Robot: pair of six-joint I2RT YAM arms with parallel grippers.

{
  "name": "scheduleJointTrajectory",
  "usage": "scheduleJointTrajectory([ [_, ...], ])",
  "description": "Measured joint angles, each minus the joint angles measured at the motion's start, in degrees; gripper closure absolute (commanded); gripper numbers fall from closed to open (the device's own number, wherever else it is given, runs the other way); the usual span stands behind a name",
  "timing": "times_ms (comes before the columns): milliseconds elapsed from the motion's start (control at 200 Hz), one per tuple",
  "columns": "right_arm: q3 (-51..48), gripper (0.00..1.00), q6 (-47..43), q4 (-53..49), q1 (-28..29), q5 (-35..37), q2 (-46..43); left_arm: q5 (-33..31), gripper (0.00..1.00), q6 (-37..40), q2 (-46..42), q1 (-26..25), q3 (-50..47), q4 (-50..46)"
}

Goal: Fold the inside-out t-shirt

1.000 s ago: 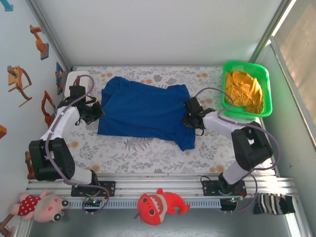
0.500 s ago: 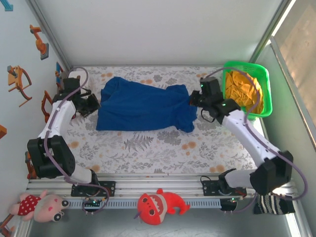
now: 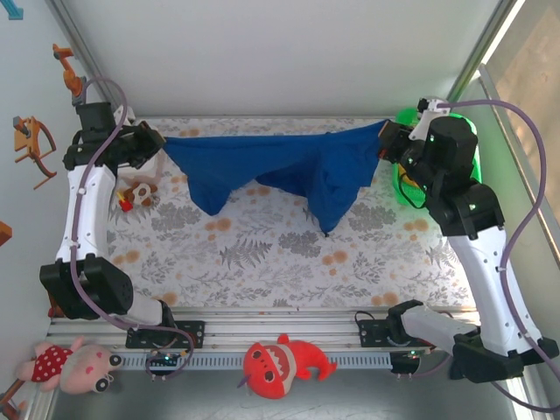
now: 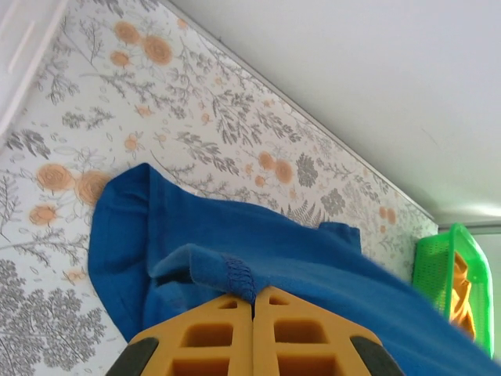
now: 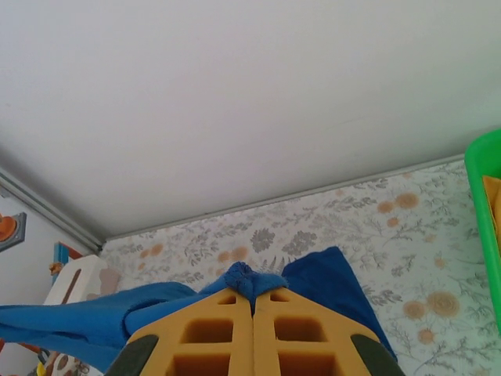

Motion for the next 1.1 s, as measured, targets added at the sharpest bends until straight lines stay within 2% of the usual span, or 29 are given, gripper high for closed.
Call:
scheduleJointTrajectory([
  [170,-4.5,1.00,0.0,-1.1,-0.2,-0.3,0.3,2.3,1.00,-2.4,-1.0,0.0,-4.4,1.8],
  [300,-0.3,1.00,-0.4,-2.0,-2.1,-2.0,5.2,3.1,1.00,-6.9,-0.8,0.0,-3.4,4.9],
  [391,9.8,1.00,-1.1,-2.9,-4.5,-4.3,12.3,3.9,1.00,-11.1,2.2,-0.1,4.5,6.8],
  [491,24.6,1.00,-1.3,-3.5,-6.6,-6.5,20.0,4.6,1.00,-15.0,8.0,-0.1,19.3,9.3],
  [576,34.1,1.00,-1.3,-3.7,-7.1,-7.7,22.8,4.9,1.00,-17.0,11.3,-0.1,30.6,10.3],
  [641,37.3,1.00,-1.2,-3.5,-7.1,-8.7,22.0,5.2,1.00,-18.1,11.6,-0.1,35.8,10.9],
  [706,37.0,1.00,-1.0,-3.0,-7.1,-9.4,19.0,5.2,1.00,-18.9,9.6,-0.1,36.4,11.8],
  [886,30.9,1.00,0.1,-2.0,-7.1,-9.7,8.3,5.4,1.00,-20.3,0.2,-0.1,29.0,13.6],
  [1102,31.5,1.00,0.4,-1.8,-7.1,-9.9,4.6,5.5,1.00,-20.4,-4.0,-0.1,24.7,14.5],
])
